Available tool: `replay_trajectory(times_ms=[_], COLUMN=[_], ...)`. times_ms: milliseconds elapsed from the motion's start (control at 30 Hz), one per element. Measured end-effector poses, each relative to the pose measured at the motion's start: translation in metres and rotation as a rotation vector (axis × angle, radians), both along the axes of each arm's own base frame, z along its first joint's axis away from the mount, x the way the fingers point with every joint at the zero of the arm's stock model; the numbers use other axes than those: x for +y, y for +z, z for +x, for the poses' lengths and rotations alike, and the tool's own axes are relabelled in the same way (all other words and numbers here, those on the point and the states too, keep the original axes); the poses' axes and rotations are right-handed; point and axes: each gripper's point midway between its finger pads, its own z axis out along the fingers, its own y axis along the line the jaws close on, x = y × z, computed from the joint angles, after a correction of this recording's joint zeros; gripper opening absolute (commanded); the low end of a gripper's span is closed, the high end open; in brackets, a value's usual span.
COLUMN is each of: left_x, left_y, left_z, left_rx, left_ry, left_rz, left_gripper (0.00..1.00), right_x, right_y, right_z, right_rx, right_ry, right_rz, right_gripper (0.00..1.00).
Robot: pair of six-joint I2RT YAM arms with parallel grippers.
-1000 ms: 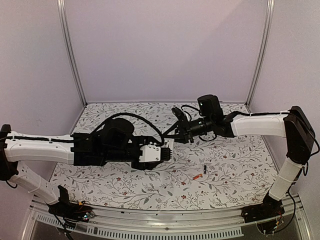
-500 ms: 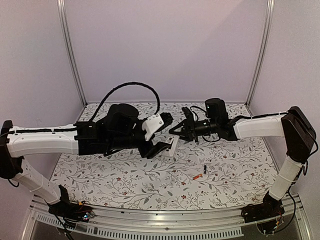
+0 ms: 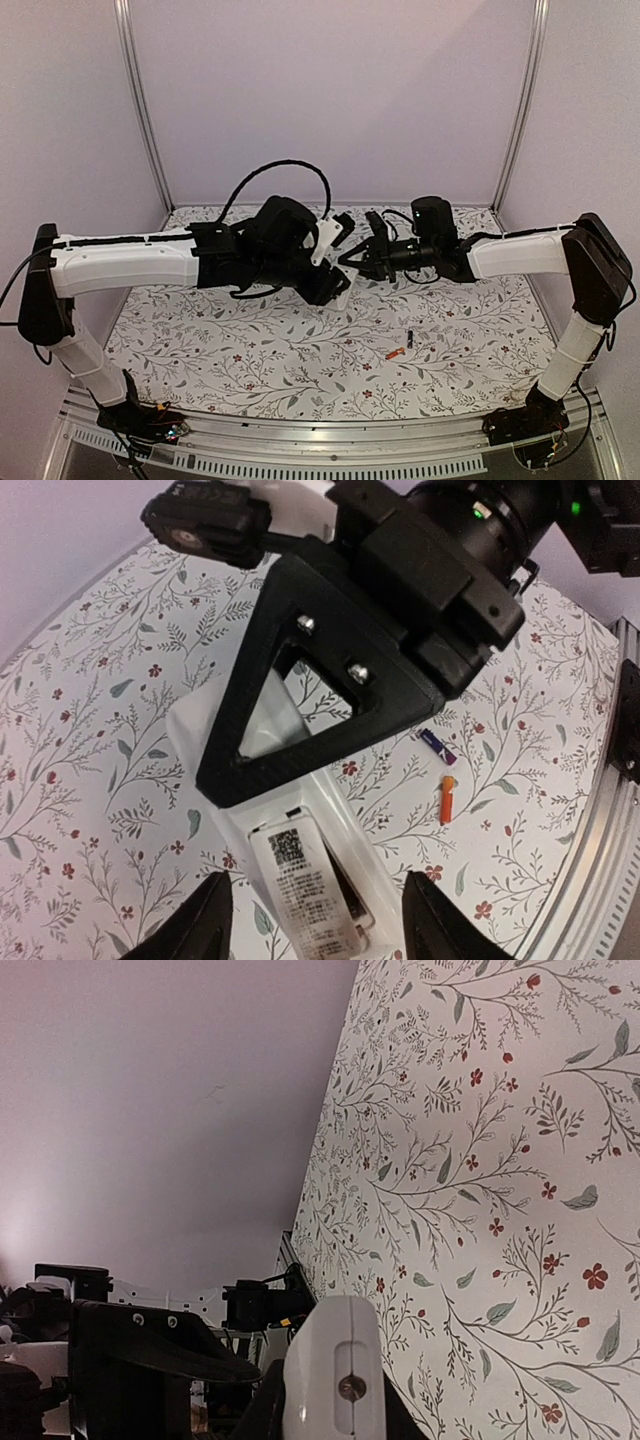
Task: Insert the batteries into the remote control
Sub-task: Remove the battery cover from the remote control, then place the battery cover at the center of the board.
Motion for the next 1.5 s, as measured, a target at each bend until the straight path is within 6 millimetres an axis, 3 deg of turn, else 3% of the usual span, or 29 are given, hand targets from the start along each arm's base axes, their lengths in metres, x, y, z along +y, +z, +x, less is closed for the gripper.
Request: replay_trajectory(times_ms=[200,367,533,900,1067,1200,1333,1500], left_x=[0.004,0.001,-0.001,0.011,0.025,0.041,0.049,0.062], left_y=[-0.015,-0.028,-0.027,-0.03,-0.039,-0.059,-0.102,-0.154], left_z=[-0.001,0.0,0.002,0.014,0.028,0.045,0.052,0.046], left_rx=[0.036,0.062,0.067,0.09,0.119,0.159,0.226,0.316], left_ry=[0.011,0.015,0.019,0.069,0.117,0.187,0.234,0.265], left_rz=[0.045,0.079,0.079,0.085,0.083,0.108,0.185,0.303], left_gripper=[0.51,0.4,0.27,0.21,0.22,0.22,0.23,0.25], right_x=[0.0,-0.001,-0.003,-0.023,-0.039,-0.061,-0.084,-0.118], right_y=[-0.001,-0.001,-0.003,-0.008,-0.02,-0.034,-0.04,-0.043], right_z=[0.0,0.001,0.004,0.009,0.012,0.013,0.015,0.022], right_rx=[0.0,-0.008,-0.018,-0.04,-0.04,-0.029,-0.027,-0.035], right_ry=[-0.002,-0.008,-0.02,-0.052,-0.086,-0.128,-0.176,-0.258], right_rz=[-0.002,-0.005,-0.01,0.013,0.008,-0.007,-0.008,-0.008], right_gripper=[0.0,0.0,0.0,0.0,0.0,0.0,0.0,0.0])
